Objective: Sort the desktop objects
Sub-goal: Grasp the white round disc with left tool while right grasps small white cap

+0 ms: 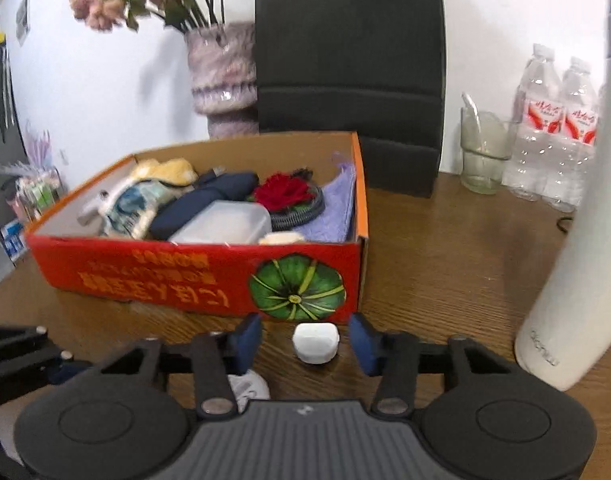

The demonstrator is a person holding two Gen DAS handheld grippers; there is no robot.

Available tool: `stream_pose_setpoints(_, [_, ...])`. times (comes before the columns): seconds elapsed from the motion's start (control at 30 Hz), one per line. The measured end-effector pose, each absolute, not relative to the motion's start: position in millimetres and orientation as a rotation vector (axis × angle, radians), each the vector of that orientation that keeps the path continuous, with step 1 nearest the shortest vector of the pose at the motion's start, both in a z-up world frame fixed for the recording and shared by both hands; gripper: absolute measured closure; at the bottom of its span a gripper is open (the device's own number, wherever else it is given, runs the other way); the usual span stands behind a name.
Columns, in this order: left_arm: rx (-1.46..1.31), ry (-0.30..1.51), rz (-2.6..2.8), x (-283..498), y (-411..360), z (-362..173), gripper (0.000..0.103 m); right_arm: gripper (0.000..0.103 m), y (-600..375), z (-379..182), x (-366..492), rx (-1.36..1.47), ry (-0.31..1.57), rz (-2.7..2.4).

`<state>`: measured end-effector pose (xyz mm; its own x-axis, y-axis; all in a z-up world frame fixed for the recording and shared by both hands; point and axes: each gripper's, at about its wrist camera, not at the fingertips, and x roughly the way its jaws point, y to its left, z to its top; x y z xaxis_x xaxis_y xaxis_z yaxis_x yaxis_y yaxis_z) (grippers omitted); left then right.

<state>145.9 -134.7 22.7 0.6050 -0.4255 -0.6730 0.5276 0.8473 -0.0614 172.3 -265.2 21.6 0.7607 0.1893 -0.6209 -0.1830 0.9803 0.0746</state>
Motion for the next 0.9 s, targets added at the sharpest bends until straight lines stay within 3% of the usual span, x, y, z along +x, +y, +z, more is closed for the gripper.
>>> stream_pose_setpoints(0.03, [0.153, 0.739, -0.554, 151.7, -137.3, 21.4, 0.042, 0.075, -264.5, 18.0, 175.6, 0.001, 0.688, 0.195])
stream_pose_setpoints(0.07, [0.157, 0.742, -0.553, 157.1, -140.4, 20.0, 0.049, 0.077, -265.1, 15.1, 177.1, -0.001, 0.693, 0.194])
stream_pose_setpoints(0.27, [0.166, 0.737, -0.559, 172.9, -150.2, 12.3, 0.062, 0.077, -276.9, 11.4, 172.5, 0.048, 0.673, 0.214])
stream_pose_setpoints(0.47, [0.154, 0.724, -0.541, 163.0, -143.1, 13.5, 0.063, 0.076, -287.2, 14.2, 168.5, 0.048, 0.637, 0.203])
stream_pose_setpoints(0.9, [0.023, 0.696, -0.330, 119.6, -54.1, 45.2, 0.063, 0.074, -278.5, 4.0, 170.9, 0.044, 0.654, 0.207])
